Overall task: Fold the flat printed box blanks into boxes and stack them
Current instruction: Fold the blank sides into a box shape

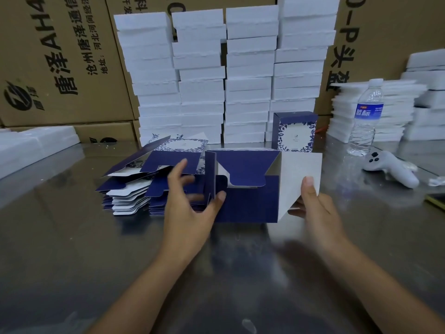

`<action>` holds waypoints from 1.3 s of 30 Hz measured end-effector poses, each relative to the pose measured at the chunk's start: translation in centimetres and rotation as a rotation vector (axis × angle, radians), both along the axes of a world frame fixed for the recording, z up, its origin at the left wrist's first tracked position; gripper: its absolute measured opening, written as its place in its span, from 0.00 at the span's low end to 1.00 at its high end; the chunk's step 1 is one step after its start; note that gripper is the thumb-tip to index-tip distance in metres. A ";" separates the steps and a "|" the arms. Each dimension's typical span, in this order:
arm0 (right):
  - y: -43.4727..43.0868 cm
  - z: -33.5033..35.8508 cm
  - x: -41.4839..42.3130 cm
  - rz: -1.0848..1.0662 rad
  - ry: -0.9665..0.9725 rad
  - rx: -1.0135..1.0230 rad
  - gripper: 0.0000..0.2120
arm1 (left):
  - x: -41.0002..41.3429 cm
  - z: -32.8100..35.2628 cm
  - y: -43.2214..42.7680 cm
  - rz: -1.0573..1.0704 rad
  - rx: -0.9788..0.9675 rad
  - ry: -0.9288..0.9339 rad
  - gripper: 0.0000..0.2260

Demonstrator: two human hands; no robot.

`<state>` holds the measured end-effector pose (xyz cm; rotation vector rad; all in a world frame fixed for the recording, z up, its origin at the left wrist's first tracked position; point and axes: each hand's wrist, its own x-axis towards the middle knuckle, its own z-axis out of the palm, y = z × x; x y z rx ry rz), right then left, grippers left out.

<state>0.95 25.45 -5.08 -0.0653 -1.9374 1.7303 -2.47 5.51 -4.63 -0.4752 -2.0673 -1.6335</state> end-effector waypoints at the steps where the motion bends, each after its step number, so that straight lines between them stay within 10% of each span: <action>1: 0.0 -0.1 -0.1 -0.007 0.000 -0.004 0.25 | 0.0 -0.1 -0.1 -0.019 -0.082 -0.120 0.34; 7: 0.2 0.0 0.3 -0.002 -0.018 0.115 0.31 | 0.0 -0.5 -0.1 -0.123 -0.276 -0.367 0.26; 14: -0.4 -0.5 0.6 0.000 -0.306 0.376 0.15 | 0.0 -0.2 0.5 -0.133 -0.034 -0.456 0.11; 19: -0.3 0.1 0.9 -0.046 -0.430 0.444 0.27 | 0.3 0.1 0.4 -0.236 0.179 -0.573 0.02; 31: -0.8 0.4 1.0 0.017 -0.432 0.069 0.22 | 0.3 -0.3 1.0 -0.296 0.384 -0.684 0.21; 39: -1.2 0.6 1.3 0.030 -0.449 -0.111 0.19 | 0.9 -0.3 1.6 -0.384 0.369 -0.706 0.10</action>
